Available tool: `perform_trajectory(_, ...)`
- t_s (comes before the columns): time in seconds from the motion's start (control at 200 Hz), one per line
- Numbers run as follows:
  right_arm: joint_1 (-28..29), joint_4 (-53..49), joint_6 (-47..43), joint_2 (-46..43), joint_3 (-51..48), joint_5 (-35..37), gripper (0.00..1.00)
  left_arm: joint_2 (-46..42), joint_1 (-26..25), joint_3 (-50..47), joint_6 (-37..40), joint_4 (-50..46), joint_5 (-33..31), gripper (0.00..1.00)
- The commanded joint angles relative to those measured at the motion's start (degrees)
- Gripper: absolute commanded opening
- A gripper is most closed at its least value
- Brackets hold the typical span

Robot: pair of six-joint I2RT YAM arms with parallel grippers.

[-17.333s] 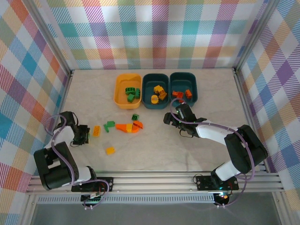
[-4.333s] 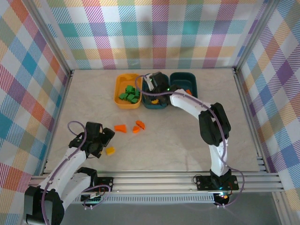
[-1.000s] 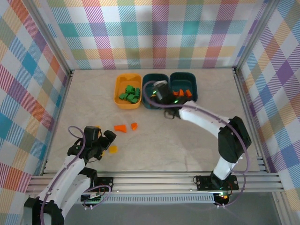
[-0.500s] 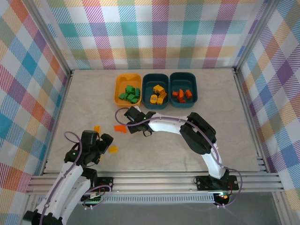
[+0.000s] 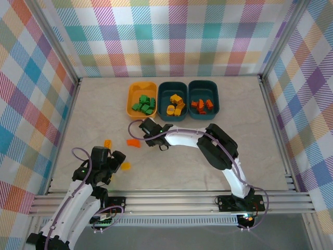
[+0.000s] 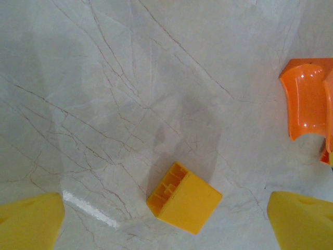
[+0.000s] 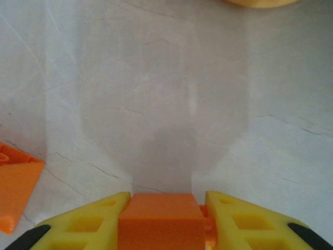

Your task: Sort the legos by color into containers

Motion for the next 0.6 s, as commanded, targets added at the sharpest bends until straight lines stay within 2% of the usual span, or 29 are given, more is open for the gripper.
perform_trajectory(0.0,-2.20,4.31,-2.59,-9.67,-3.33,4.98,0.37,0.10,0.77,0.80,1.40,0.27,0.44,1.00)
perform_trajectory(0.135,-10.48,4.58,-2.02,-17.20,-6.80,3.21,0.37,0.10,0.79,0.84,1.48,0.52,0.54,1.00)
perform_trajectory(0.37,-29.52,2.58,3.64,-18.36,-9.47,-4.48,0.35,0.62,0.83,0.13,0.47,2.82,2.29,1.00)
perform_trajectory(0.52,-35.78,0.10,4.09,-14.95,-7.60,-6.83,0.36,1.16,0.80,0.14,0.91,2.82,2.24,1.00)
perform_trajectory(0.595,-38.08,-2.11,3.54,-13.20,-5.45,-9.75,0.41,1.42,0.82,0.26,1.08,2.79,2.36,1.00)
